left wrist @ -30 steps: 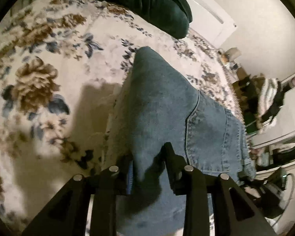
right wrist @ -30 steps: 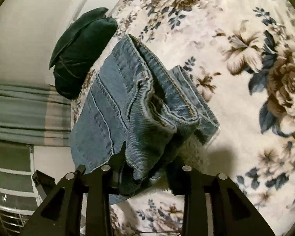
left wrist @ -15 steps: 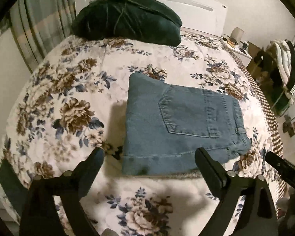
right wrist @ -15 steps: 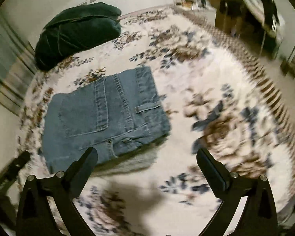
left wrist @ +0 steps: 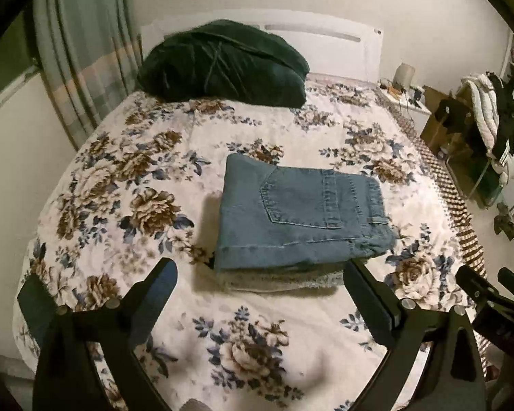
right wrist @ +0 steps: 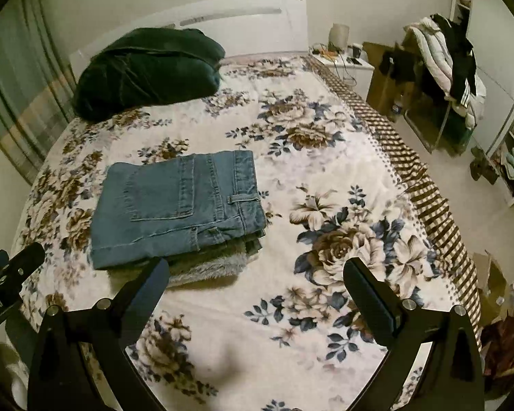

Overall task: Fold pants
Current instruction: 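Open both grippers and pull them back from the stacked jeans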

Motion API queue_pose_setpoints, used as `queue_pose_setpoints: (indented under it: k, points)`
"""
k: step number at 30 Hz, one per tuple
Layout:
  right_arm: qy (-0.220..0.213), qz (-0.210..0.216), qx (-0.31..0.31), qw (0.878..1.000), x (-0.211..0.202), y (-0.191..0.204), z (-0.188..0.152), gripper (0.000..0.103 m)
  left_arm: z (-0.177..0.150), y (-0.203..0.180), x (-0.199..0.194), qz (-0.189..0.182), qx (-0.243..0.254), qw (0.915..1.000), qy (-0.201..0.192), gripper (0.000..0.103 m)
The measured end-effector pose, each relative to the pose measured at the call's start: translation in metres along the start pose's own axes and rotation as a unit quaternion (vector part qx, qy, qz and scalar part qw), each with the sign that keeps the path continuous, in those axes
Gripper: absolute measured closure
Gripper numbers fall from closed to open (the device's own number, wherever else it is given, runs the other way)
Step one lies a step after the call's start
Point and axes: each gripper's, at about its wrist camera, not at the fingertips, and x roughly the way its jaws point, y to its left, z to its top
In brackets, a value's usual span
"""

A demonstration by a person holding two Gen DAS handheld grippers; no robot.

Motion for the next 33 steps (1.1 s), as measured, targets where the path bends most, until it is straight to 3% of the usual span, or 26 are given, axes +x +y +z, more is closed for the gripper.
queue_pose_setpoints:
  k: [8,21,33]
  points:
    - [-0.050,0.013,-0.016,0.999,-0.107,-0.019,-0.032,0.000,-0.031,-0.025,-0.100,0.016,0.014,0.9989,-0.043,0.004]
    - [-0.146,0.045,-0.041,0.987,-0.319,-0.059,-0.088,0.000,-0.074,-0.034,-0.264,0.019,-0.012,0.9928,-0.118,0.004]
    - [-0.184,0.066,-0.050,0.979,-0.453,-0.063,-0.123,0.000,-0.096,-0.026,-0.345,0.021,-0.012,0.9888,-0.148,0.004]
